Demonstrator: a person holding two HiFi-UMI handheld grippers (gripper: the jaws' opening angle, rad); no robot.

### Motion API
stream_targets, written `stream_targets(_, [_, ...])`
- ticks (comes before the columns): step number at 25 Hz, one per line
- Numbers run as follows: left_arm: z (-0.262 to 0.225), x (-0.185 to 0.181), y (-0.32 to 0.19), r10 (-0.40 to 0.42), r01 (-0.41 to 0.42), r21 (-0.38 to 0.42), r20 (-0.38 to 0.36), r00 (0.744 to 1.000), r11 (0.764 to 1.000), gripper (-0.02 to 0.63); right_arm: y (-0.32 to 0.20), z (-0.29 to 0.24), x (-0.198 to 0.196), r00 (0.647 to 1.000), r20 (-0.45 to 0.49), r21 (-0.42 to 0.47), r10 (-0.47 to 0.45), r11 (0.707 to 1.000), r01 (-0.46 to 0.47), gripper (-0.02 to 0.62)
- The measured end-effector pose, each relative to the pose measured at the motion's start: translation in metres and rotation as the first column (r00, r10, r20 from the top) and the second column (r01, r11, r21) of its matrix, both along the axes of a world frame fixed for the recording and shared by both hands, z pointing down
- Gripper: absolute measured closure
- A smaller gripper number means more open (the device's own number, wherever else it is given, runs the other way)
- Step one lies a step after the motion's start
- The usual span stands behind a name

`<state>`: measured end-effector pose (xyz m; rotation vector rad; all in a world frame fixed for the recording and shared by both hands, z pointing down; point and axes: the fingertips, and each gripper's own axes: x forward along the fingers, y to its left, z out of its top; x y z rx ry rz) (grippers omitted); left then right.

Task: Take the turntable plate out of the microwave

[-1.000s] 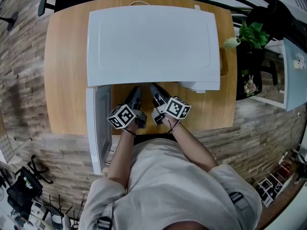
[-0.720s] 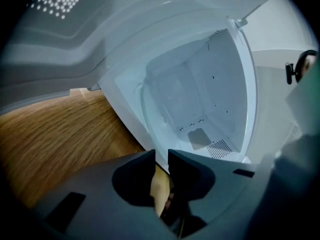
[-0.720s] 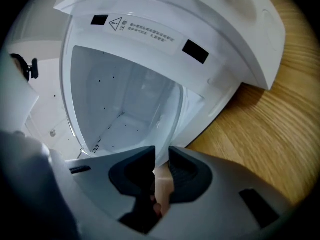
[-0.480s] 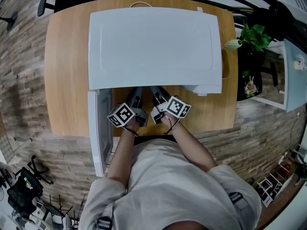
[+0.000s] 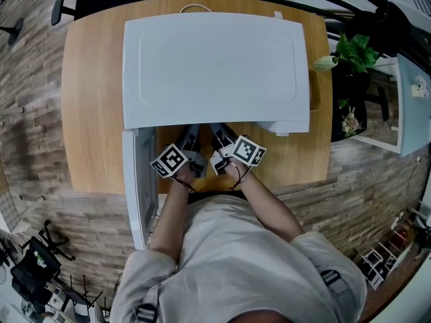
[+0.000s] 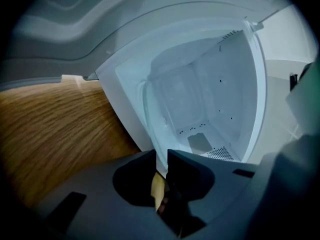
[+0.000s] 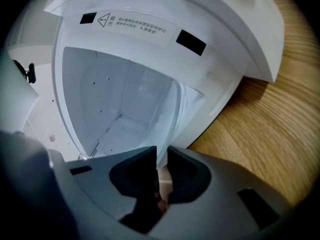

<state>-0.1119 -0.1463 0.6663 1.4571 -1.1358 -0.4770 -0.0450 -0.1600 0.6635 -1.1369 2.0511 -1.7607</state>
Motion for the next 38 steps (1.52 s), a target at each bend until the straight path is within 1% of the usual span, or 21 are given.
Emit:
stream_targets(3, [0.0,0.0,0.0,-0.006,0.006,0.0,0.0,1.0,1.0,0.525,0.0,0.0,0.0,1.0,-0.02,0.008,-0.017,1.0,0.017,0.522])
stream_targets(11, [0.002,0.01,0.012,0.014,-0.014,-0.008,0.013,1.0,1.0,0.523,0.01,0.0,0.008,0.998,-0.044,0.01,-0.039,0.999,0.04,0.52])
stream_targets(17, [0.0,0.012,0.028,0.037,-0.037,-0.009,0.046,0.998,0.999,0.518,0.027,0.001,0.011,0.997,-0.053,0.011,-0.061,0.998,0.062,0.518])
stream_targets(20, [0.001,0.013,0.032,0.052,-0.052,-0.011,0.033,0.998,0.999,0.52,0.031,0.001,0.011,0.995,-0.057,0.017,-0.079,0.997,0.08,0.517])
stream_targets(21, [0.002,0.013,0.032,0.061,-0.061,-0.013,0.037,0.997,0.998,0.518,0.03,0.001,0.012,0.993,-0.069,0.023,-0.093,0.995,0.094,0.514])
stream_targets(24, [0.006,0.003,0.031,0.07,-0.068,-0.022,0.09,0.994,0.997,0.501,0.025,0.003,0.018,0.986,-0.125,0.041,-0.113,0.992,0.119,0.492])
stream_targets(26, [0.004,-0.004,0.025,0.03,-0.028,-0.023,0.064,0.998,0.999,0.485,0.018,0.003,0.024,0.99,-0.11,0.042,-0.088,0.995,0.093,0.459])
stream_targets(28, [0.003,-0.012,0.018,-0.017,0.017,-0.022,0.029,0.999,1.0,0.486,0.009,0.001,0.029,0.995,-0.085,0.033,-0.049,0.998,0.052,0.46])
stream_targets(29, [0.003,-0.014,0.014,-0.027,0.027,-0.02,0.026,0.999,0.999,0.486,0.005,0.001,0.031,0.996,-0.085,0.03,-0.037,0.999,0.04,0.465])
stream_targets(31, [0.003,-0.015,0.011,-0.018,0.018,-0.021,0.038,0.999,1.0,0.497,0.002,0.003,0.033,0.995,-0.099,0.023,-0.032,0.999,0.034,0.474])
stream_targets(33, [0.005,-0.015,0.011,-0.004,0.005,-0.02,0.045,0.999,1.0,0.509,0.002,0.005,0.034,0.993,-0.113,0.015,-0.031,0.999,0.033,0.506])
stream_targets(38, [0.006,-0.014,0.013,-0.006,0.007,-0.023,0.049,0.999,1.0,0.514,0.004,0.006,0.035,0.992,-0.126,0.012,-0.032,0.999,0.033,0.509])
